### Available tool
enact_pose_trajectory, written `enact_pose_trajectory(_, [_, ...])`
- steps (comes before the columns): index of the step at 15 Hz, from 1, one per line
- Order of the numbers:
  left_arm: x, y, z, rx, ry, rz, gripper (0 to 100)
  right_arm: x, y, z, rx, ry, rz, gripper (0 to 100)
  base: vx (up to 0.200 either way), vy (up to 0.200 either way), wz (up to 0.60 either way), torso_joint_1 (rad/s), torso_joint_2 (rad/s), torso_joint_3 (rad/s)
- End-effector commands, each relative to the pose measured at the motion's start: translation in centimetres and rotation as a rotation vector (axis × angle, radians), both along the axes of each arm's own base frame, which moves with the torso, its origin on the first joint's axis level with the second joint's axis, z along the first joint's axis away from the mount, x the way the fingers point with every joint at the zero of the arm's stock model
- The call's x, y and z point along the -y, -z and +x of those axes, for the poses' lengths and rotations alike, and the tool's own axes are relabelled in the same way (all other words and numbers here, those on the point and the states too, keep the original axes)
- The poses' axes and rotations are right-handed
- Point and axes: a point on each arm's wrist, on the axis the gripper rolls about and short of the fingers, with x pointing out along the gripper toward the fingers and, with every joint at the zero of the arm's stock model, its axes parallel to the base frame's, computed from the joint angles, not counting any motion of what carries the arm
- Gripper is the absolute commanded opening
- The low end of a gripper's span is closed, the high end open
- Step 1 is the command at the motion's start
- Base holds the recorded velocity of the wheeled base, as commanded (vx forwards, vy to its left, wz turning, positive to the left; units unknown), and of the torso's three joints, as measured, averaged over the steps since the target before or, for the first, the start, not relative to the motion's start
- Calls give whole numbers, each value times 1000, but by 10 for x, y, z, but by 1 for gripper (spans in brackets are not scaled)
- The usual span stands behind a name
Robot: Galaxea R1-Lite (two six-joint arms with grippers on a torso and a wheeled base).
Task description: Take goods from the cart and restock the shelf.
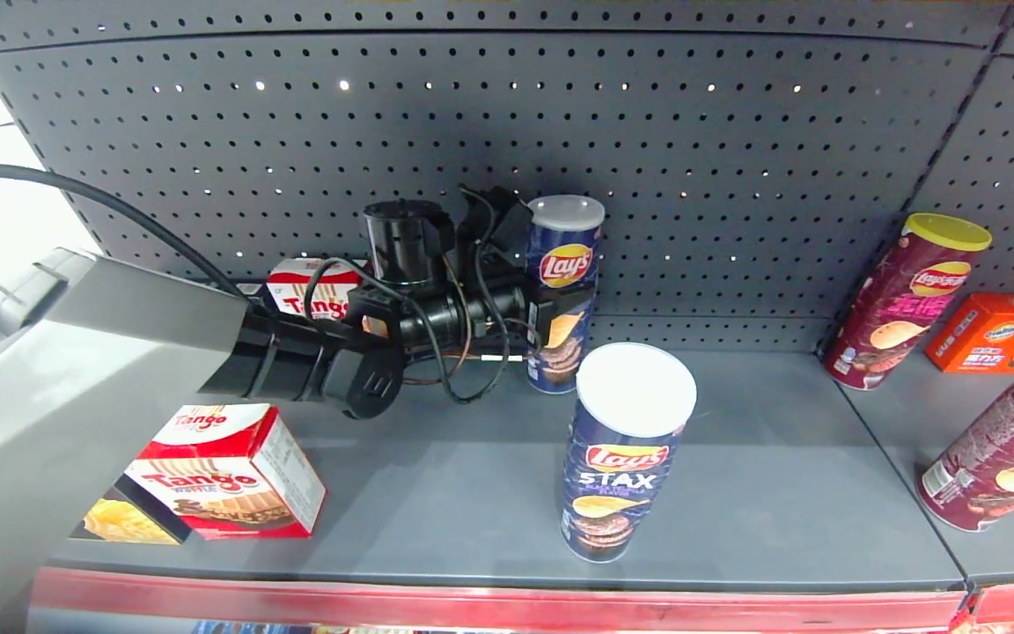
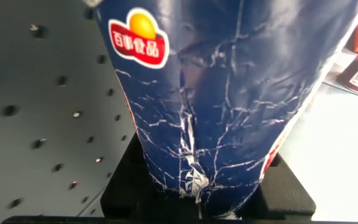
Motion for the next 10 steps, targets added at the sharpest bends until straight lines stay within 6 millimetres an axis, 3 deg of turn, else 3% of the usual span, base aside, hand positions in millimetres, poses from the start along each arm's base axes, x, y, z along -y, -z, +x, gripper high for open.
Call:
enact_pose_trajectory(1, [4, 5, 2, -7, 6, 3, 0, 0, 0, 0, -3, -1, -1, 100, 0, 0, 0, 0, 0, 0])
enact_pose_trajectory(10, [13, 18, 8, 0, 17, 7, 0, 0, 0, 0, -3, -1, -1, 100, 0, 0, 0, 0, 0, 0])
